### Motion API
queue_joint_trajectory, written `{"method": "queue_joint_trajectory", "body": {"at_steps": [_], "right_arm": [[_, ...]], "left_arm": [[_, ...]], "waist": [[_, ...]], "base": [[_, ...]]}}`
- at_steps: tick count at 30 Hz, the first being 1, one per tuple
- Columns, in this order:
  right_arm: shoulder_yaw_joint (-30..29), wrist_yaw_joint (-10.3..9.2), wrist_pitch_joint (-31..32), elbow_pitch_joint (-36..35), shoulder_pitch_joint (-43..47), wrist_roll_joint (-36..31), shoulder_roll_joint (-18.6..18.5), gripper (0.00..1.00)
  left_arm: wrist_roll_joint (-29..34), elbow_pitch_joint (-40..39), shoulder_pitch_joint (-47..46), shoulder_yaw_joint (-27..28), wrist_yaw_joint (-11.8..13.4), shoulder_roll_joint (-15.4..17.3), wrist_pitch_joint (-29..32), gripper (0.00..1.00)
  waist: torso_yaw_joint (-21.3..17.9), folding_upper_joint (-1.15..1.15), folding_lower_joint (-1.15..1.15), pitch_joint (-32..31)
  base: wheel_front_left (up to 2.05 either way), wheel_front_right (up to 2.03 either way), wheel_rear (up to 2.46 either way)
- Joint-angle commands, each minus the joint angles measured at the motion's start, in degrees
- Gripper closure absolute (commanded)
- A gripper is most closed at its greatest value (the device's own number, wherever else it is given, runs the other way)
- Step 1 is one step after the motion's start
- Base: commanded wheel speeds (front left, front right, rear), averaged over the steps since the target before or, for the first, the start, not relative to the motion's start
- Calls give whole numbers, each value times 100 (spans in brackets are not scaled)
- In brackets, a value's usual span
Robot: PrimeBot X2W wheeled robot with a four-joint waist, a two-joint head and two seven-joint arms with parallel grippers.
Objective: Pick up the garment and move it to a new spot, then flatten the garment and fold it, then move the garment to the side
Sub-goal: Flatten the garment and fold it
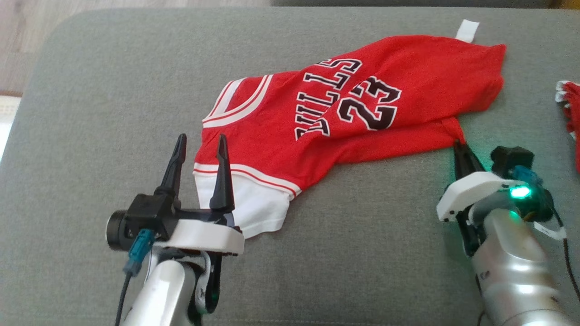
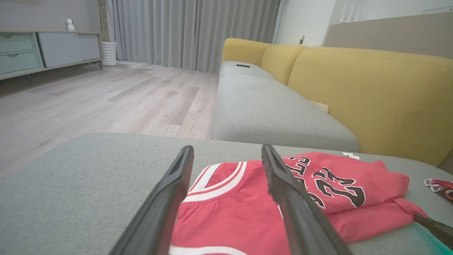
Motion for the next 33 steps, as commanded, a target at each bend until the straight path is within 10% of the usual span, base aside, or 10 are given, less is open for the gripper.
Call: {"method": "queue_joint_trajectory", "body": {"at_steps": [1,22,23,24,33], "right_arm": [[85,39,-83,-148,-120,-49,-9,100],[-725,39,837,-1937,1525,37,-78,100],[-739,39,822,-2113,1611,-65,-69,80],[-781,39,803,-2277,1682,-117,-57,0],[-317,39,363,-3502,2277,588,-10,0]], "left_arm": [[20,-152,-160,230,13,25,-30,0],[-162,1,219,242,6,25,-30,0],[-167,9,227,243,4,25,-30,0],[-171,19,233,243,-1,25,-30,0],[-214,81,321,262,-61,25,-30,0]], "waist": [[-49,0,0,-46],[-589,0,0,-597],[-600,0,0,-602],[-611,0,0,-609],[-648,0,0,-752]], "base": [[0,0,0],[0,0,0],[0,0,0],[0,0,0],[0,0,0]]}}
